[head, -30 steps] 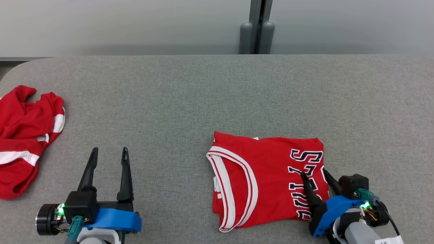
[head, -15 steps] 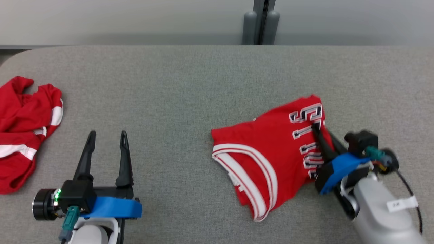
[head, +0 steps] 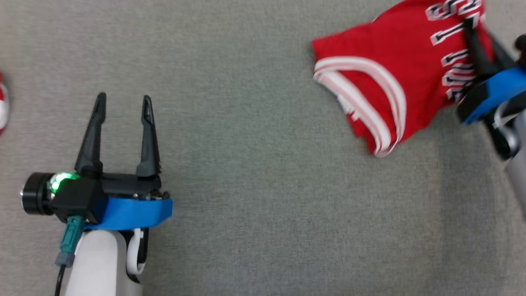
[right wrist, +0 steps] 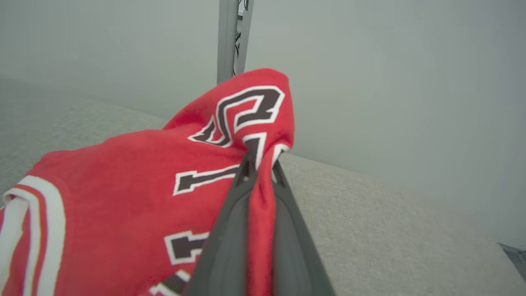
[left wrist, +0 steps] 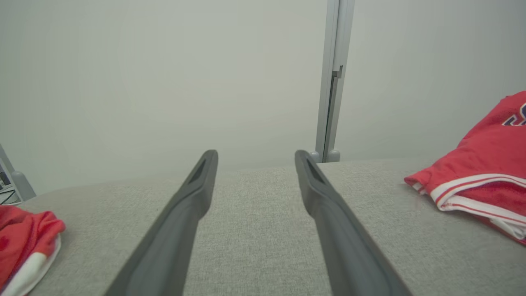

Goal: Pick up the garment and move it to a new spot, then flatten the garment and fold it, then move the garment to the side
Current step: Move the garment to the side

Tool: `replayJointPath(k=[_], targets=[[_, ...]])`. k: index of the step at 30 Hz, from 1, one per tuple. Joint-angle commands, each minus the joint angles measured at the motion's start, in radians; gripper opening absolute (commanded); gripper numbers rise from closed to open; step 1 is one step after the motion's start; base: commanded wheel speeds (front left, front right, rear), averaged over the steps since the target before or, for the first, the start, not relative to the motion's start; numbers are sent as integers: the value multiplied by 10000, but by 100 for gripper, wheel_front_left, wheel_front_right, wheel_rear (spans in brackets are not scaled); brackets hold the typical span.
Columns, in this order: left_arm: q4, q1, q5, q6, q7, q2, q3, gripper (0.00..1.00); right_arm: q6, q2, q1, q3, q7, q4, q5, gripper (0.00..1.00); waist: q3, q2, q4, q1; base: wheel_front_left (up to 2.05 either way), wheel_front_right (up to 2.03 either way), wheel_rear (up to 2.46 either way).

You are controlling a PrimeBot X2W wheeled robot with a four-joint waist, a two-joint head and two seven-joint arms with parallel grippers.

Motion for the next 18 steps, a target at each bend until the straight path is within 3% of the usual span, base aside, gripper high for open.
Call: replayJointPath(k=[1,12,18], targets=[[-144,-252,82,-9,-47,82,45,100,2,-275,-374,-14,-6,73,117,0,262,-3,-60,-3,0,0,0],[-1452,-777,361,-85,-40,732,195,100,0,-1584,-1817,-103,58,489,1589,0,1755,-3,-1663,-3,0,0,0],[-1911,-918,487,-33,-38,965,103,100,0,-2162,-2325,233,72,793,1814,0,2094,-3,-2032,-3,0,0,0]])
